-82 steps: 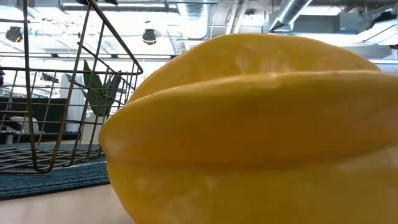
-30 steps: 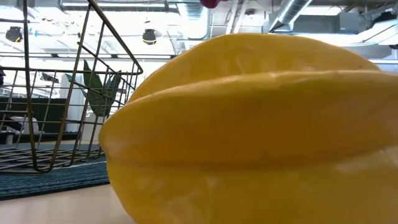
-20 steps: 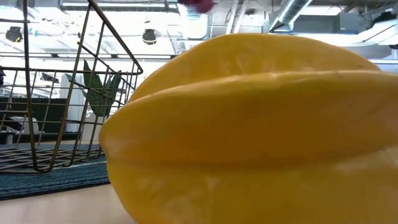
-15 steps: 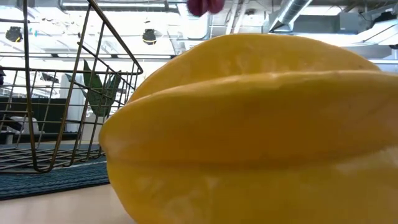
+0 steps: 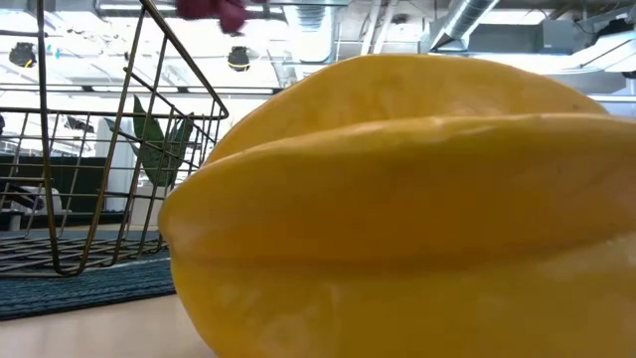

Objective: Build produce basket
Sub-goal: Put the purple garlic into the wire basket, then put the orange carrot into the wire basket

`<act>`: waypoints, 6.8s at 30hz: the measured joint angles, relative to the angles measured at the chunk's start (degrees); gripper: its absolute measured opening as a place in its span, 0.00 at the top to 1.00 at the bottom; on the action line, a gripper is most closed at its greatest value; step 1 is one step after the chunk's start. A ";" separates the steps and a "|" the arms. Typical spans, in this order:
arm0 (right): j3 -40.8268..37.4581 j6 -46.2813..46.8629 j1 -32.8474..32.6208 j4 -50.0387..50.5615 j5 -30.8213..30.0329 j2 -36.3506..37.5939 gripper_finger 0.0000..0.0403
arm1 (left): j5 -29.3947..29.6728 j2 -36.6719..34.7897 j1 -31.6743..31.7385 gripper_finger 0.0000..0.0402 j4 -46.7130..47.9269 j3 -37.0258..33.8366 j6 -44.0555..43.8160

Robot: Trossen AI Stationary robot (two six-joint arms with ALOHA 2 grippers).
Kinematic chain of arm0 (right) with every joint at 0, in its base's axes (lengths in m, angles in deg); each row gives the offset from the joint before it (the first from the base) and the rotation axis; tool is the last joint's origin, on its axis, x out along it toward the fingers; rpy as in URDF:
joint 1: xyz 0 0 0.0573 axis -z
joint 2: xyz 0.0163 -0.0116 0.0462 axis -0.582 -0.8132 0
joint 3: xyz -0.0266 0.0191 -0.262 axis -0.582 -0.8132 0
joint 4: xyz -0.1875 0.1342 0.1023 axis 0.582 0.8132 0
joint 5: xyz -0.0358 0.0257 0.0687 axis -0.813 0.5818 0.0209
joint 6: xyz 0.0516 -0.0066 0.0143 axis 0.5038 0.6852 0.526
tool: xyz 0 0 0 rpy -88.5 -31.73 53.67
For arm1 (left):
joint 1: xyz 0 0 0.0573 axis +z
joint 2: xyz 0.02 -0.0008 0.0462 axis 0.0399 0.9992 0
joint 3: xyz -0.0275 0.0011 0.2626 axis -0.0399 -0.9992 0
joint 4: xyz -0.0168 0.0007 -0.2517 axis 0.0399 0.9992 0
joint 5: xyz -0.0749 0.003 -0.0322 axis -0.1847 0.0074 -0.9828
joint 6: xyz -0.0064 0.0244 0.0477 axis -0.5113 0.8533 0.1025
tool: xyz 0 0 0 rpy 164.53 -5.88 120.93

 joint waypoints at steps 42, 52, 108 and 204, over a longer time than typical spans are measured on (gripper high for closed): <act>0.00 -6.88 11.55 4.70 0.31 0.50 0.59 | -22.69 33.96 -24.30 1.00 44.56 -0.02 -47.09; 0.00 -6.86 10.91 7.04 0.31 0.50 0.58 | -24.81 35.79 -18.73 0.86 42.84 0.05 -46.29; -25.65 36.37 -13.22 -26.19 28.56 -33.14 0.58 | 14.70 7.93 -3.23 0.52 74.05 27.76 -16.43; -7.48 -15.28 -21.83 -32.46 -2.42 -10.25 0.95 | -47.09 35.88 18.34 0.52 -18.49 28.52 -1.60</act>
